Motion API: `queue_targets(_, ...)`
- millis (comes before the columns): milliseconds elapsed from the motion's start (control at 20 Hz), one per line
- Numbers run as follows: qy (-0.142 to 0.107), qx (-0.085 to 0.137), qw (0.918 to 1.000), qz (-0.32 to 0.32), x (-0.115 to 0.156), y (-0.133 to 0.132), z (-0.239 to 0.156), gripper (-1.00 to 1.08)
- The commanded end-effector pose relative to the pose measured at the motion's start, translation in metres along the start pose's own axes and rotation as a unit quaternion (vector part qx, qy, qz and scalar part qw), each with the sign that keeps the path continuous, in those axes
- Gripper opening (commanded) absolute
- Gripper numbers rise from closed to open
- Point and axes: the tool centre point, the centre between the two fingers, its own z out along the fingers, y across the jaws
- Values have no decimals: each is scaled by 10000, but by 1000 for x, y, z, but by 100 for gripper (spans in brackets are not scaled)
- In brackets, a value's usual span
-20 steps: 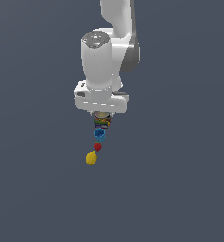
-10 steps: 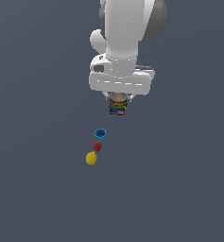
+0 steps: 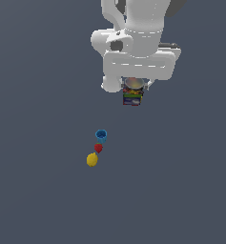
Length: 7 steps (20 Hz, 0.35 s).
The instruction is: Pick up a designated object from a clutter of objects.
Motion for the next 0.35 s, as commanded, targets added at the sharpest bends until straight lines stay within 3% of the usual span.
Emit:
queue_targets(0,6,6,10000,4,0,-6,-10,-100)
queue_targets(300,2,9,10000,4,1,-12,-17,-100)
